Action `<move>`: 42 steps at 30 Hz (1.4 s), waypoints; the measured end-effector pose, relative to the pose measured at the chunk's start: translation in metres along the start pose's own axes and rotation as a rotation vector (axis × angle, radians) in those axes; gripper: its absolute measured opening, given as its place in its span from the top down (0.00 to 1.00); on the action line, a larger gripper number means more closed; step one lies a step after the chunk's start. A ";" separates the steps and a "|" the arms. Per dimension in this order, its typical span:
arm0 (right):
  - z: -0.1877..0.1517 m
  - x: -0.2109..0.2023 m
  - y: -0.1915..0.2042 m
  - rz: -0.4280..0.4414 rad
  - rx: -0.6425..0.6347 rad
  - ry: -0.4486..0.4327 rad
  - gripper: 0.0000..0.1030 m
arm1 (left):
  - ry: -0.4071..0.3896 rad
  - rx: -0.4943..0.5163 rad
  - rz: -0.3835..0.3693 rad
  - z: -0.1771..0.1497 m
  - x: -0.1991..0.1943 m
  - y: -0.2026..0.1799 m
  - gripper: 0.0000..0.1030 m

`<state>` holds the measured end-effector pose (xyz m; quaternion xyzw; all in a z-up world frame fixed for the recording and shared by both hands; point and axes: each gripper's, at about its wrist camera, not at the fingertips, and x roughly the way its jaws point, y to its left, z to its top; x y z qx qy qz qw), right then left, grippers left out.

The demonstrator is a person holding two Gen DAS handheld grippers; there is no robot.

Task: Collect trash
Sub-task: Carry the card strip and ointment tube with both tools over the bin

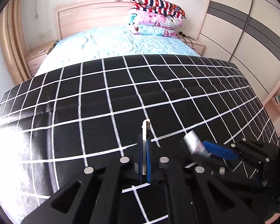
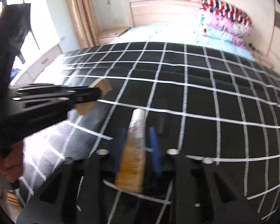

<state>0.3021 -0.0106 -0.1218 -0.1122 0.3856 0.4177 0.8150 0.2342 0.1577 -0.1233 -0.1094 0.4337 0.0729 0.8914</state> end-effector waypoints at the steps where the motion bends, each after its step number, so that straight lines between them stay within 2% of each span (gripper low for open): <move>1: -0.001 -0.001 0.000 -0.005 -0.010 -0.002 0.80 | -0.001 -0.006 0.000 -0.001 -0.001 0.001 0.97; 9: -0.010 -0.015 -0.007 0.025 0.025 -0.008 0.80 | -0.024 0.000 0.010 -0.009 -0.026 -0.004 0.97; 12: -0.013 -0.025 -0.009 0.063 0.049 -0.006 0.80 | -0.037 0.003 0.006 -0.014 -0.038 -0.010 0.97; 18: -0.022 -0.046 -0.009 0.055 0.049 -0.027 0.80 | -0.059 0.002 -0.004 -0.028 -0.060 -0.024 0.97; 28: -0.052 -0.085 -0.010 0.037 0.029 -0.054 0.80 | -0.074 -0.002 -0.024 -0.066 -0.089 -0.045 0.97; 42: -0.101 -0.139 0.001 0.076 -0.027 -0.073 0.80 | -0.096 0.022 -0.068 -0.125 -0.128 -0.077 0.97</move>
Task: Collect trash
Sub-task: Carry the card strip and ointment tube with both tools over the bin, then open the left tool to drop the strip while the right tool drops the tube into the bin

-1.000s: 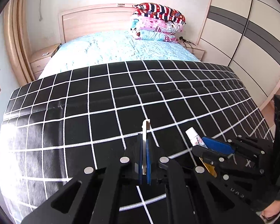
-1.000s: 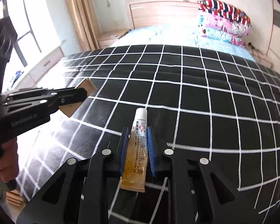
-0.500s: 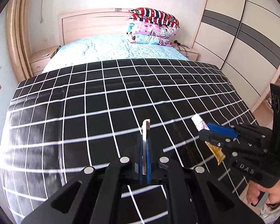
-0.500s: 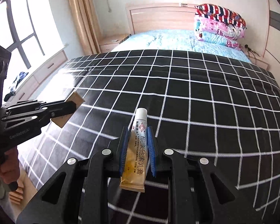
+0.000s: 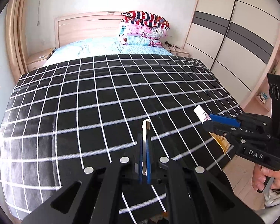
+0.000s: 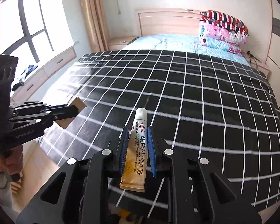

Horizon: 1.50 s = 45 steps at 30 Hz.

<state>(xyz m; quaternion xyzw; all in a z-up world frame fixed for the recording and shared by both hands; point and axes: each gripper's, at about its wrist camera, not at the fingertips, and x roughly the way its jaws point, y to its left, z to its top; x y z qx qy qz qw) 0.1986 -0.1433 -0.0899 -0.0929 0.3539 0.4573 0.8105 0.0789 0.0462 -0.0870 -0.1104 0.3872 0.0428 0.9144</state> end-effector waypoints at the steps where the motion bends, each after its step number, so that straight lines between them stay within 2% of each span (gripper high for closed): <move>1: -0.005 -0.003 0.002 0.004 -0.003 0.002 0.80 | 0.003 0.000 -0.006 -0.005 -0.001 -0.002 0.97; 13: -0.046 -0.034 0.012 0.043 -0.014 0.016 0.80 | 0.034 0.018 -0.072 -0.046 -0.015 -0.028 0.97; 22: -0.087 -0.050 0.014 0.062 -0.021 0.052 0.80 | 0.103 0.034 -0.115 -0.087 -0.022 -0.046 0.97; 36: -0.130 -0.038 0.017 0.109 0.009 0.154 0.80 | 0.244 0.042 -0.159 -0.138 0.008 -0.065 0.97; 45: -0.162 -0.001 0.021 0.138 0.052 0.274 0.80 | 0.325 -0.003 -0.161 -0.160 0.042 -0.051 0.97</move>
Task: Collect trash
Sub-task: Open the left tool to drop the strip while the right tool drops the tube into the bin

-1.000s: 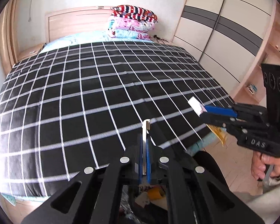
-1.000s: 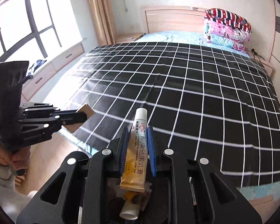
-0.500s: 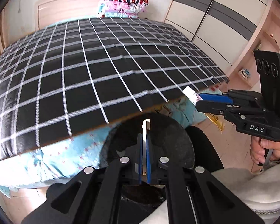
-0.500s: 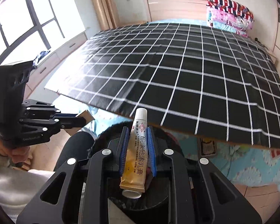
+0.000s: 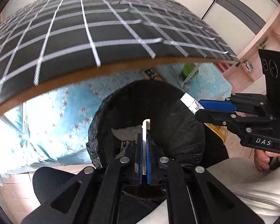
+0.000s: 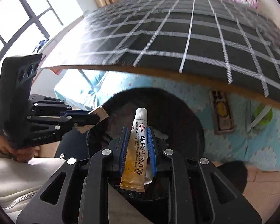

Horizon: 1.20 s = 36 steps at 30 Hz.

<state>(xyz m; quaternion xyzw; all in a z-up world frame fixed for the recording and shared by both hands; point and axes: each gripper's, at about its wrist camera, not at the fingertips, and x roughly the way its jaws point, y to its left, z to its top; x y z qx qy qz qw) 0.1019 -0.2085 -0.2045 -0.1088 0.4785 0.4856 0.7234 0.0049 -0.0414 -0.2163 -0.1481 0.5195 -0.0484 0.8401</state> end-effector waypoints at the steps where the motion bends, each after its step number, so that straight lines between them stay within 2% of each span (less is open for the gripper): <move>1: -0.001 0.003 -0.001 0.001 0.004 0.004 0.80 | 0.009 -0.007 -0.007 -0.002 0.004 0.002 0.97; 7: -0.010 0.022 -0.006 0.016 0.037 0.065 0.80 | 0.047 -0.028 -0.009 -0.009 0.020 0.006 0.97; 13: -0.013 0.025 -0.009 0.020 0.050 0.074 0.79 | 0.062 -0.052 -0.012 -0.008 0.022 0.008 0.97; 16: -0.013 0.023 -0.011 0.013 0.054 0.061 0.60 | 0.069 -0.055 -0.013 -0.006 0.022 0.006 0.96; 27: -0.010 0.006 -0.011 0.004 0.049 0.040 0.59 | 0.043 -0.008 -0.029 -0.001 0.010 -0.006 0.95; 28: -0.011 0.004 -0.011 0.004 0.052 0.040 0.59 | 0.039 -0.004 -0.033 0.000 0.007 -0.007 0.91; 30: -0.010 -0.002 -0.010 0.001 0.045 0.044 0.59 | 0.028 0.006 -0.032 0.001 -0.001 -0.008 0.76; 31: -0.009 -0.005 -0.009 0.003 0.038 0.044 0.59 | 0.017 0.008 -0.034 0.002 -0.005 -0.010 0.61; 32: -0.009 -0.009 -0.007 0.005 0.031 0.045 0.59 | -0.001 0.011 -0.034 0.003 -0.011 -0.010 0.50; 36: -0.005 -0.024 0.002 0.017 -0.009 0.053 0.58 | -0.037 0.046 -0.026 0.008 -0.032 -0.017 0.49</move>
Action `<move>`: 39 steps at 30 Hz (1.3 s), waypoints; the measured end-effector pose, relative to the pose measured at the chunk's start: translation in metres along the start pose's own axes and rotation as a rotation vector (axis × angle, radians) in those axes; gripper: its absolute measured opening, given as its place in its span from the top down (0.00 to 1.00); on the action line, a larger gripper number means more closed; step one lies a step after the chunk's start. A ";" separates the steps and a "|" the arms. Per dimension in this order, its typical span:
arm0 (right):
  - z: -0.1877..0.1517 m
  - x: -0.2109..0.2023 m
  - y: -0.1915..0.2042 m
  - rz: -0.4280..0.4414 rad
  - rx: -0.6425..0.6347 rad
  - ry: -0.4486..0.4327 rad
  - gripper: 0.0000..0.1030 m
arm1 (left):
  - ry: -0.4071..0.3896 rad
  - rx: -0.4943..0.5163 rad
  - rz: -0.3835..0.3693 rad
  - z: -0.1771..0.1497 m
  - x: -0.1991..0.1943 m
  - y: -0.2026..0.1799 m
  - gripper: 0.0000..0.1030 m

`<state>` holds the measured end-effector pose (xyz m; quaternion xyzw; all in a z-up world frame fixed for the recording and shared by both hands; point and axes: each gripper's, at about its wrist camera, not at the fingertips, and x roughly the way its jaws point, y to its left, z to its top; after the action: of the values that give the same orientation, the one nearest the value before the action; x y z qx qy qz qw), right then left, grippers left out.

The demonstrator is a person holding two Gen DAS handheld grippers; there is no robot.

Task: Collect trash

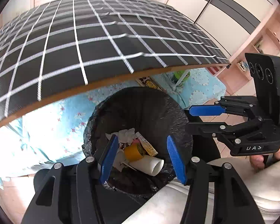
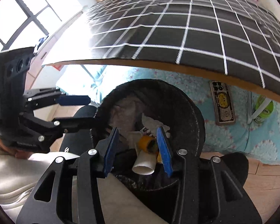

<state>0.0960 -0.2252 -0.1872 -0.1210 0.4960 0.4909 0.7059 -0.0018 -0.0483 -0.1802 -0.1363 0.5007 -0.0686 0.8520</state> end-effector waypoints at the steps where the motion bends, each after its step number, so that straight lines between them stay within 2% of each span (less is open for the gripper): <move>1: 0.001 -0.004 0.002 0.001 -0.014 0.003 0.56 | -0.006 0.006 -0.001 0.001 -0.003 -0.003 0.49; 3: 0.001 -0.012 0.008 -0.016 -0.046 0.007 0.41 | -0.017 0.025 -0.009 0.003 -0.013 -0.007 0.49; 4: 0.001 -0.016 0.010 -0.023 -0.060 0.007 0.39 | -0.024 0.035 -0.010 0.004 -0.019 -0.010 0.49; 6: 0.001 -0.025 0.013 -0.024 -0.080 0.003 0.31 | -0.040 0.039 -0.015 0.004 -0.029 -0.012 0.41; 7: 0.001 -0.030 0.014 -0.016 -0.082 0.005 0.29 | -0.047 0.041 -0.016 0.003 -0.033 -0.014 0.35; 9: 0.001 -0.037 0.015 -0.007 -0.080 0.011 0.29 | -0.062 0.050 -0.027 0.003 -0.041 -0.021 0.29; 11: 0.000 -0.041 0.017 -0.002 -0.087 0.021 0.25 | -0.073 0.050 -0.036 0.003 -0.049 -0.024 0.18; 16: -0.001 -0.043 0.019 0.010 -0.093 0.049 0.24 | -0.084 0.038 -0.021 0.003 -0.060 -0.026 0.17; 18: -0.001 -0.046 0.021 0.015 -0.098 0.053 0.15 | -0.081 0.039 -0.023 0.002 -0.063 -0.027 0.15; 20: -0.001 -0.050 0.023 0.017 -0.098 0.050 0.13 | -0.089 0.044 -0.017 0.001 -0.066 -0.029 0.09; 23: -0.002 -0.054 0.025 0.024 -0.103 0.047 0.09 | -0.102 0.034 -0.027 0.001 -0.068 -0.028 0.09; 39: -0.004 -0.055 0.030 0.023 -0.118 0.035 0.09 | -0.089 0.051 -0.032 -0.001 -0.065 -0.032 0.09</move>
<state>0.0677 -0.2443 -0.1343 -0.1651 0.4799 0.5253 0.6830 -0.0341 -0.0623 -0.1169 -0.1253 0.4582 -0.0889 0.8755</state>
